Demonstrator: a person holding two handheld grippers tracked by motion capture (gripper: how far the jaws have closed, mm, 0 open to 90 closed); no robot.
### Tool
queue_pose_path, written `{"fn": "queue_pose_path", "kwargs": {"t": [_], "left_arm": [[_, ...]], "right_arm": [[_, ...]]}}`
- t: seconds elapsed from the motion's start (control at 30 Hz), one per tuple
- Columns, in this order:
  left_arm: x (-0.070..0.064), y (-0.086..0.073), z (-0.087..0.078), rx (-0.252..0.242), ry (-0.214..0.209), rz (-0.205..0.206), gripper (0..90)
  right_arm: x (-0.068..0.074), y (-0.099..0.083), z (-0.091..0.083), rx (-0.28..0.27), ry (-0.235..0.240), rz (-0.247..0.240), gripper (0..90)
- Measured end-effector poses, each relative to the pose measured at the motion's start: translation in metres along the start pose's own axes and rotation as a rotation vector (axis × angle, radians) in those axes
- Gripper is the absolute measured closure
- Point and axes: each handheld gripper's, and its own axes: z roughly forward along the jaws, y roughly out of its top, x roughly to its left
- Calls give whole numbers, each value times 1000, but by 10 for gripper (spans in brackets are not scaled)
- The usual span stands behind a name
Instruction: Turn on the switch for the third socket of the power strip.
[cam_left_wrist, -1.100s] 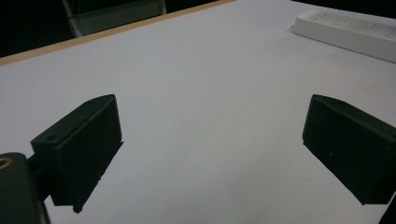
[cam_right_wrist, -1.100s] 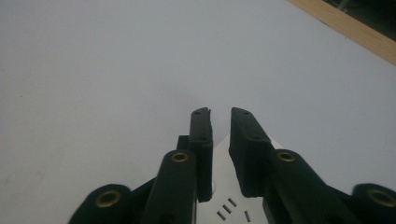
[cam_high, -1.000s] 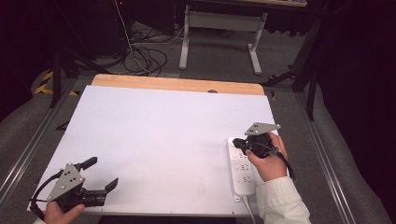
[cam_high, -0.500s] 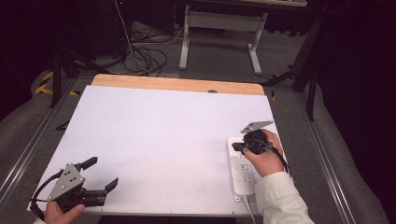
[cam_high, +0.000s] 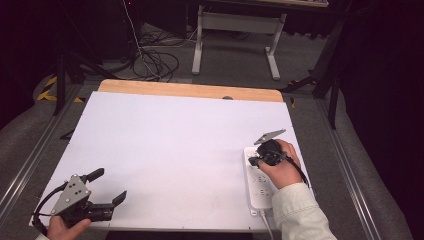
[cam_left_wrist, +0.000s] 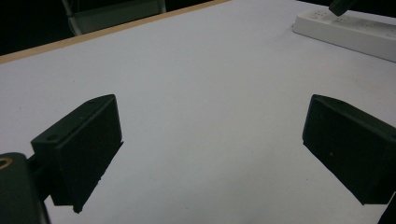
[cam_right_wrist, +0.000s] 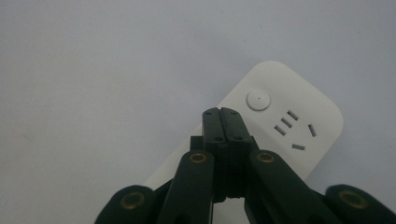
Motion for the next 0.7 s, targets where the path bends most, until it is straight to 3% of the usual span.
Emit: {"fn": "queue_pose_path", "kwargs": {"t": [0.4, 0.7], "left_arm": [[0, 0, 0, 3, 0, 2, 50], [-1, 0, 0, 2, -1, -5, 50]], "right_arm": [[2, 0, 6, 44, 2, -9, 900], [2, 0, 7, 48, 1, 2, 900]]}}
